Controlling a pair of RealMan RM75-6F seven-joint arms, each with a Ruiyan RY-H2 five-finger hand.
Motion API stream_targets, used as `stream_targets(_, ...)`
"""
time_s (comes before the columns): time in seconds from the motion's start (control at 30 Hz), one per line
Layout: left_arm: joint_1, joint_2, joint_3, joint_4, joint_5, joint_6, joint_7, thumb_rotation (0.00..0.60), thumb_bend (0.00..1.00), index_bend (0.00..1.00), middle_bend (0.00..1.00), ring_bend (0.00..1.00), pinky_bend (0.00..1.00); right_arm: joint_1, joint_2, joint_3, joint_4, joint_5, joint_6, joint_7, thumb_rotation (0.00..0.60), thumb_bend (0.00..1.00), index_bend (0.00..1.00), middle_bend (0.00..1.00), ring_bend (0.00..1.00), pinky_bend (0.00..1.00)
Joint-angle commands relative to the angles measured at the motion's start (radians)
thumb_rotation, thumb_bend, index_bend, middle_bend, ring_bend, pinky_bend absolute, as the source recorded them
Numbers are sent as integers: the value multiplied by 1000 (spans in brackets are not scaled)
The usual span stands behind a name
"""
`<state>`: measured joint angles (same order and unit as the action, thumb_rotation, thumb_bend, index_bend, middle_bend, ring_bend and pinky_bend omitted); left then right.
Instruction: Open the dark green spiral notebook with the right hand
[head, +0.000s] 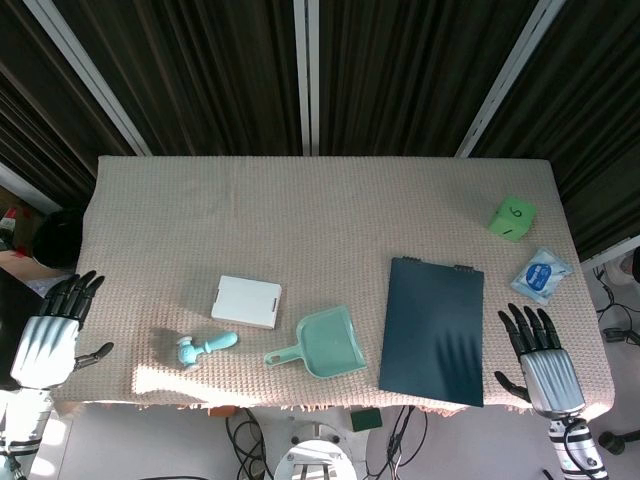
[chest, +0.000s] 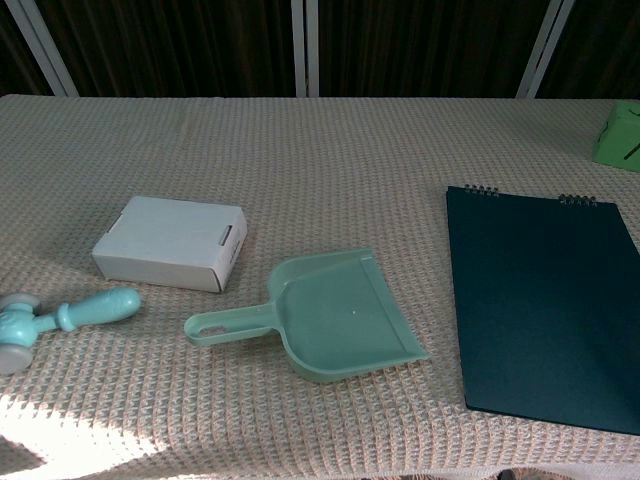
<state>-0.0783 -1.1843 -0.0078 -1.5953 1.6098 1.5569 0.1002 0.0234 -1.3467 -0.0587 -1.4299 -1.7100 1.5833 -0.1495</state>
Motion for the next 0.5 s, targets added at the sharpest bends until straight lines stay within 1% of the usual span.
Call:
stream_targets(0.03,-1,0,1,-2,-1,-3,2,600,56,72,54,59,121,1,-1,-1,3,-2,-2,1,600,129,0,0,0,0)
stream_targets(0.3,3,3,3,-10,-8,-6,13,600,56,72,54,59,121,-2,9,-10,1,-6,-16,-24,600,129,0,0,0,0)
stream_targets(0.37,4,5,3,-14,-9,-8,17,600,56,72,54,59,121,-4,22,-24,-2,-9,-30,-45,600,129,0,0,0,0)
stream_targets(0.5,4,8,6,-23,-5,-9,30,600,56,72,54,59,121,-2,67,-68,1,-26,-87,-122,600,129,0,0,0,0)
